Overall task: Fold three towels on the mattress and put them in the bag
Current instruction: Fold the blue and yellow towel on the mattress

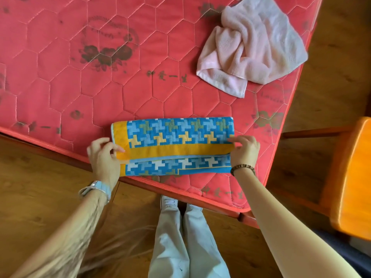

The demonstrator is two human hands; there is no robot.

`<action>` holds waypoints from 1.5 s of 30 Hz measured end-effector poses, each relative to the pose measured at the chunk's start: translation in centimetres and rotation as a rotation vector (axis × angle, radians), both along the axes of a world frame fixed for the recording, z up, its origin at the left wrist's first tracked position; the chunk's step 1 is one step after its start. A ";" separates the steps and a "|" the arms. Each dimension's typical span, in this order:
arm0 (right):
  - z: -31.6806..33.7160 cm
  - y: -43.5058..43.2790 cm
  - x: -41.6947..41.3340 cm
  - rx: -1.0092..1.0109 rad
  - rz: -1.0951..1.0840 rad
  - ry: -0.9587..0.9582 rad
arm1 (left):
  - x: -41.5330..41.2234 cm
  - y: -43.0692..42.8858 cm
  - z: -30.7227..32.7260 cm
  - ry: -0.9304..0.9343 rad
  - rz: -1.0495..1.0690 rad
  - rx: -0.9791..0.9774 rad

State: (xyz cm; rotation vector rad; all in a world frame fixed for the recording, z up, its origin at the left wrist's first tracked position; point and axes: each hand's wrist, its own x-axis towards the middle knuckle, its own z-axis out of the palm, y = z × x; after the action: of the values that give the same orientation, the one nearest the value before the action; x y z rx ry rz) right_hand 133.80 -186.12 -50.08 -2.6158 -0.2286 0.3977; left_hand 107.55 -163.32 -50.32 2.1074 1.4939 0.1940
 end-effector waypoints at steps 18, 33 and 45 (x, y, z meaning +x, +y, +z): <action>-7.6 8.6 -6.4 -0.208 0.880 -0.223 | 9.5 -5.4 -7.5 0.286 -0.622 0.296; -6.6 3.3 -2.7 -0.282 0.725 -0.189 | 4.1 -2.1 -7.3 0.320 -0.513 0.339; -5.9 2.8 -3.7 -0.164 0.523 -0.116 | 2.7 -1.7 -6.5 0.307 -0.307 0.255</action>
State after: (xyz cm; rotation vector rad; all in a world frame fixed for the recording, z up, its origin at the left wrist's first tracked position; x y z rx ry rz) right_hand 130.11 -183.27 -55.99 -2.7158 -0.9666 0.4523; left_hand 110.26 -164.99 -56.80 2.6371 1.3395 -0.0608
